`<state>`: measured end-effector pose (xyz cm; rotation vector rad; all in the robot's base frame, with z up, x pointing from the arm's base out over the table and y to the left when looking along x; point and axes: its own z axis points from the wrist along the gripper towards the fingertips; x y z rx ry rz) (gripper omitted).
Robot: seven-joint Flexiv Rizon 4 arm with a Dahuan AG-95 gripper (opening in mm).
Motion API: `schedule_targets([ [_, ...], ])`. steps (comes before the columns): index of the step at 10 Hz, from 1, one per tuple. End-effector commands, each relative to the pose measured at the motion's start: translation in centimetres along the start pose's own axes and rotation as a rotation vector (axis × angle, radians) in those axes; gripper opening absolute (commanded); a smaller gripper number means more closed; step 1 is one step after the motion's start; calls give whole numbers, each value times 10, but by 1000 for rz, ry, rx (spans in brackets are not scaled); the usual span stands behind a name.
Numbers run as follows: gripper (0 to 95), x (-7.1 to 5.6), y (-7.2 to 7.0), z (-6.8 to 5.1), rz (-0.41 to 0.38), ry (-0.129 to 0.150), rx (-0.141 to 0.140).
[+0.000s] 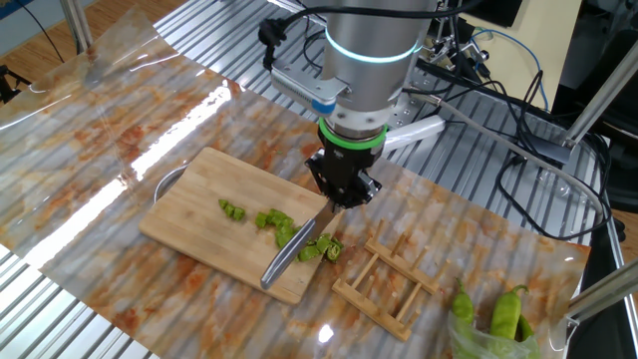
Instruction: Chop the chili peppers
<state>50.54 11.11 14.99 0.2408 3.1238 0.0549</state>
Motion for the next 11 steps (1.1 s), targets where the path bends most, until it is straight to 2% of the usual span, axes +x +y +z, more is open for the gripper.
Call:
schedule_targets([
  [1,0,0,-1,1,12,-5,6],
  [3,0,0,-1,2,26,1,1],
  [11,0,-1,-1,4,4,-7,8],
])
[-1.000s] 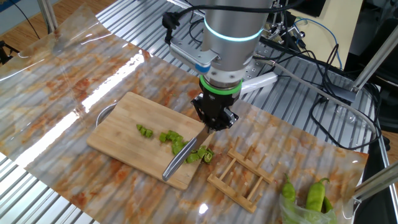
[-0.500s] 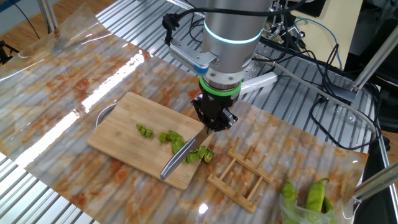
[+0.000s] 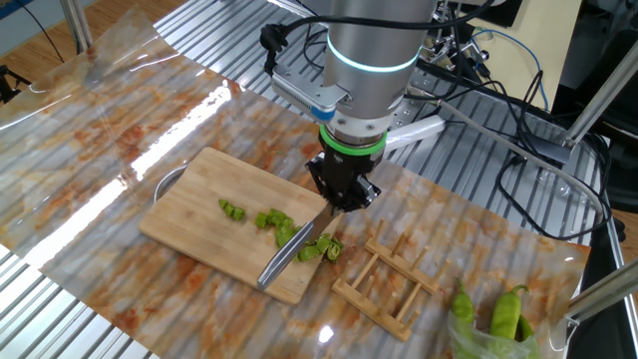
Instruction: Chop the chili peppers
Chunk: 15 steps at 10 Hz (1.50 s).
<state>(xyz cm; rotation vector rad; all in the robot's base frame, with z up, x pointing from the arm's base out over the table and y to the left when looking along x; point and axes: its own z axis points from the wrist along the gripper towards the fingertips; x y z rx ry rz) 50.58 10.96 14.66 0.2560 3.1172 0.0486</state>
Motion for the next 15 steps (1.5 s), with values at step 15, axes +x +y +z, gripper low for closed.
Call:
schedule_targets([
  [15,0,6,29,-1,-46,0,-4],
])
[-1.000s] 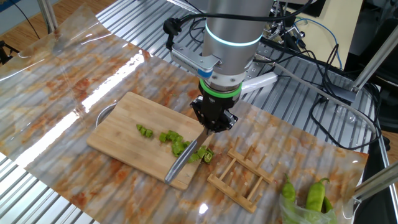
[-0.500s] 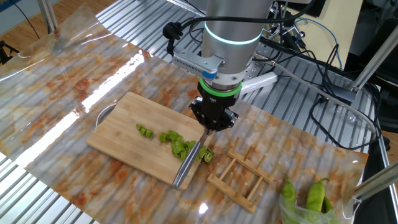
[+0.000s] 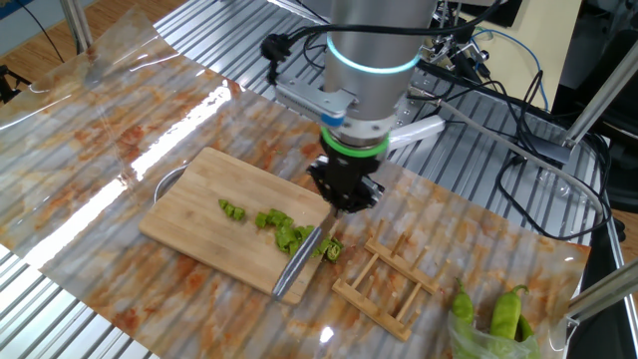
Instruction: Chop the chili peppers
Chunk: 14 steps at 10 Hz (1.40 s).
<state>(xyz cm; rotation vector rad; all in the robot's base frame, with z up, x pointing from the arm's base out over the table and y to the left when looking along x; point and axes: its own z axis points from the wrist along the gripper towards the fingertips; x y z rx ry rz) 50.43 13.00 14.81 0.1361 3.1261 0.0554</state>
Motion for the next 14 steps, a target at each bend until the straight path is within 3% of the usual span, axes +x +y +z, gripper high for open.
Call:
schedule_targets([
  [1,0,1,22,2,48,-6,-1],
  [4,0,2,35,5,66,-14,-9],
  [7,0,-6,49,8,78,-35,-21],
  [10,0,-13,56,20,87,-61,-26],
  [14,0,-18,62,35,78,-72,-28],
])
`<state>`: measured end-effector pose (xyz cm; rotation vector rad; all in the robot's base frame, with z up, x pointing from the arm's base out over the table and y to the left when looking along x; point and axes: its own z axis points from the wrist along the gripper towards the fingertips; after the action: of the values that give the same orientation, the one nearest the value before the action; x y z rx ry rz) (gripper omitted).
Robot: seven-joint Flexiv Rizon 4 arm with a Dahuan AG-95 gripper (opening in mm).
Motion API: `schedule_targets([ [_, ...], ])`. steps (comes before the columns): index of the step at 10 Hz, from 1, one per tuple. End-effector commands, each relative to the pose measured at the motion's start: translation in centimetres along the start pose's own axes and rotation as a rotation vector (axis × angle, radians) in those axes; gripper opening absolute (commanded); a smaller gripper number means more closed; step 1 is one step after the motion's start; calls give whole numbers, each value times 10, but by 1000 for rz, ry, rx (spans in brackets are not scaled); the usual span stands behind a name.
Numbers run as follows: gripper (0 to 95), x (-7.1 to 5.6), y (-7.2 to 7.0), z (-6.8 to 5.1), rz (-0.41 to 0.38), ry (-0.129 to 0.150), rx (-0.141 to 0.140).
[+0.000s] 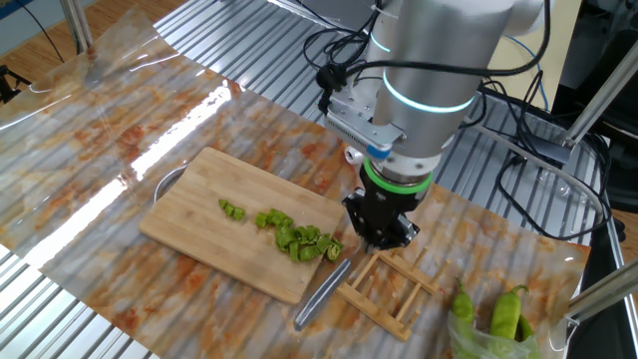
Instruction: Chop the chili peppers
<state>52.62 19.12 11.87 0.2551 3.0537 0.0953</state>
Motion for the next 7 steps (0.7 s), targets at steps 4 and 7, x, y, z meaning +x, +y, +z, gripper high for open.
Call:
schedule_targets([
  [4,0,-1,6,26,-18,-22,2],
  [7,0,-1,6,41,-29,-36,-3],
])
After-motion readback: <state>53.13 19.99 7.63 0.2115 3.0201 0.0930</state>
